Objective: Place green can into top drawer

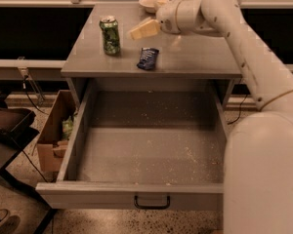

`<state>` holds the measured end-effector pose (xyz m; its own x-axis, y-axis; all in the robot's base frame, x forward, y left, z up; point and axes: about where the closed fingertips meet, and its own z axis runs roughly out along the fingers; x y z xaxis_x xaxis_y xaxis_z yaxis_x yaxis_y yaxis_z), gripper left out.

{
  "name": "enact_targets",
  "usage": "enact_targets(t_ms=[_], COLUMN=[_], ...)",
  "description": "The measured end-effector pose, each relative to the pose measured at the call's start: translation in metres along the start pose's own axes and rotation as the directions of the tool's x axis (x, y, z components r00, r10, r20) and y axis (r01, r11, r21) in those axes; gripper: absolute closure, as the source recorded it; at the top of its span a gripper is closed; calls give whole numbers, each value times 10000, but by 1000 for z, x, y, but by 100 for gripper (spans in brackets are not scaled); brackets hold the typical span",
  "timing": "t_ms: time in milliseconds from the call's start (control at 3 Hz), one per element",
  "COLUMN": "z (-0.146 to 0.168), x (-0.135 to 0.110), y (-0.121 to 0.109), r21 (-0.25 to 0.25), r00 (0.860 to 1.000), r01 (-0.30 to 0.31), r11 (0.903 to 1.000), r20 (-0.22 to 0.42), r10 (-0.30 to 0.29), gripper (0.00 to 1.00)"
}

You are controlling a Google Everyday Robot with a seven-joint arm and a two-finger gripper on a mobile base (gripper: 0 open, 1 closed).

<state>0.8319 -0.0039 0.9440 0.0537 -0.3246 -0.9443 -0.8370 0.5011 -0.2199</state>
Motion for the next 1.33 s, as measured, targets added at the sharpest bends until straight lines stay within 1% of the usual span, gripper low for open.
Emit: enact_targets(t_ms=[333, 667, 1000, 1333], z=[49, 73, 95, 112], x=[-6, -11, -8, -4], y=[3, 10, 34, 59], r21=[-733, -1235, -2072, -2863], r00=[9937, 9891, 9927, 9936], r01=[-200, -243, -477, -805], r11=[9971, 9920, 9771, 9548], r20=[1088, 1411, 989, 530], r10=[279, 418, 694, 996], gripper=[0, 0, 0, 0])
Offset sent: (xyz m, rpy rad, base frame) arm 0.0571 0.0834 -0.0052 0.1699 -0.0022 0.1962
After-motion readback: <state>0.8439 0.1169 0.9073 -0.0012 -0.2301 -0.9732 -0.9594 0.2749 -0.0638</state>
